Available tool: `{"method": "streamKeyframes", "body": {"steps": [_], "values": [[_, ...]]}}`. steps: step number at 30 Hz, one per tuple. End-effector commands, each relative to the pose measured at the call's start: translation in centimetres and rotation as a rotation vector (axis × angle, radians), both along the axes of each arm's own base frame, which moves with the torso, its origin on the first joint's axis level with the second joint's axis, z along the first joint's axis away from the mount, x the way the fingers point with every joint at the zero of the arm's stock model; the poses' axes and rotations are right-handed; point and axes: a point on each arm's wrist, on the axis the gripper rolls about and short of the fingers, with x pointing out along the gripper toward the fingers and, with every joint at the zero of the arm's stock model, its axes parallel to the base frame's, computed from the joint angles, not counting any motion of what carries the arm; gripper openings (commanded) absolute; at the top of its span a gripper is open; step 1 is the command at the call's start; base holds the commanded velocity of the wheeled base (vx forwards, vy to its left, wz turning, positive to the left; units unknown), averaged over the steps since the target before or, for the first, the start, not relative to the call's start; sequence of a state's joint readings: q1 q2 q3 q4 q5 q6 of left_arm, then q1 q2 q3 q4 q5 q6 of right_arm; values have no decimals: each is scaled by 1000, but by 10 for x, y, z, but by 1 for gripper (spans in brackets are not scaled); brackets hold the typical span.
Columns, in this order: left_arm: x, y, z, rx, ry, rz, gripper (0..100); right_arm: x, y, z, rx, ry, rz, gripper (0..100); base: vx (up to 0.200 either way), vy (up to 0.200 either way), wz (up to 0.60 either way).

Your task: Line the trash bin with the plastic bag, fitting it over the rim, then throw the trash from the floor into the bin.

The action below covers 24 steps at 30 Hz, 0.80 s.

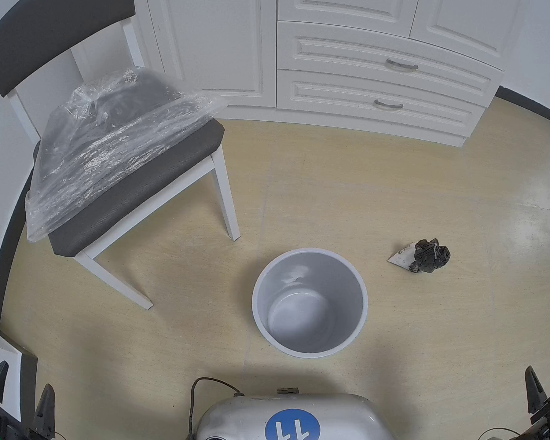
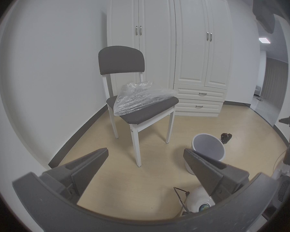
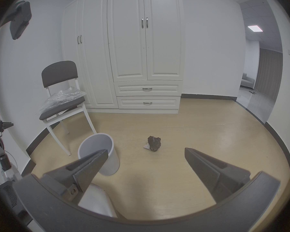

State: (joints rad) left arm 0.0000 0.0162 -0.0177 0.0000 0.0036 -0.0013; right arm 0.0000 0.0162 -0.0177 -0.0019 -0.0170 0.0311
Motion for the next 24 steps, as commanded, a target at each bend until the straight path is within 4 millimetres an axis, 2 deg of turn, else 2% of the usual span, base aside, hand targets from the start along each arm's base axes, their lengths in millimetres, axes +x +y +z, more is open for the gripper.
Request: {"method": "streamKeyframes", "body": {"steps": [1,17,24], "values": [[0,0,-5,-3,1,3,100,0,0,-5,0,2,0,100,0,0,0],[0,-1,-5,37,1,-33,100,0,0,-5,-59,2,17,100,0,0,0],[0,0,-5,-31,0,-16,100,0,0,-5,3,-1,9,100,0,0,0]]}}
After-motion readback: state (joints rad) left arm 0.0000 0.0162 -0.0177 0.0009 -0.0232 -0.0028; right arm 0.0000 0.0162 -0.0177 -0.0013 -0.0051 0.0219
